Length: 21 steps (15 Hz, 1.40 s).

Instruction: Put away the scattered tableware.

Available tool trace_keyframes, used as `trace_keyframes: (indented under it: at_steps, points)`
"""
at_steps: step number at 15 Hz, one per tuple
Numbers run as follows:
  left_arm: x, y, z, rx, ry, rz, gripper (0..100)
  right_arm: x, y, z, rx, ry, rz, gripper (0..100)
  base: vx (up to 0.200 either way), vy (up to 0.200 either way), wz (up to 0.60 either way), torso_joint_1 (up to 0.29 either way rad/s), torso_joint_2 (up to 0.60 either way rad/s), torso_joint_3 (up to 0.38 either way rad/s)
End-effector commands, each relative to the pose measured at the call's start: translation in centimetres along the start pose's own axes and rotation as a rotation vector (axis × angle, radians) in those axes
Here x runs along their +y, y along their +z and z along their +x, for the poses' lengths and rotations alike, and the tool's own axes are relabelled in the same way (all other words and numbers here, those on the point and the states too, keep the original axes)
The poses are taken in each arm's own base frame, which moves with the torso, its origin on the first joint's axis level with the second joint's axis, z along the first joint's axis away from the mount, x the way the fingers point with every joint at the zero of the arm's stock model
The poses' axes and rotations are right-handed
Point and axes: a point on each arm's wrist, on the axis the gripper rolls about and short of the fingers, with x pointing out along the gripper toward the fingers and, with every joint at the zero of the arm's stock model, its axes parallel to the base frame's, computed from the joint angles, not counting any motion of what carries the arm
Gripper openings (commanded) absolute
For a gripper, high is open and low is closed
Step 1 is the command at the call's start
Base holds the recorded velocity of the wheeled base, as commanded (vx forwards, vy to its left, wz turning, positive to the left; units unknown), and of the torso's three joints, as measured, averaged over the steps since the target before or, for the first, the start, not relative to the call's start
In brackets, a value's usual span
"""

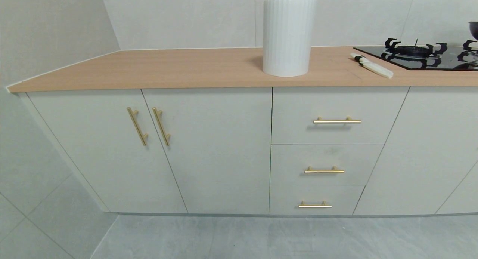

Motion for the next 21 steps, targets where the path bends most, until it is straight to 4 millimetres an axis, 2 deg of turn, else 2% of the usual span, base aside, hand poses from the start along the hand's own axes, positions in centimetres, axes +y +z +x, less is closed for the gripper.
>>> trace_keyframes:
  at_steps: [1,5,21]
  points:
    - [0.00,0.00,0.01,0.001,0.001,0.000,100,0.00,-0.01,0.02,0.004,0.001,0.001,100,0.000,0.000,0.00,0.000,0.00,0.000]
    - [0.00,0.00,0.00,0.000,0.001,0.000,100,0.00,-0.01,0.02,0.004,0.001,0.004,100,0.000,0.000,0.00,0.000,0.00,0.000]
    - [0.00,0.00,0.00,0.000,0.001,0.000,100,-0.02,-0.01,0.02,0.004,-0.007,0.010,100,0.200,0.000,0.00,0.003,0.00,0.000]
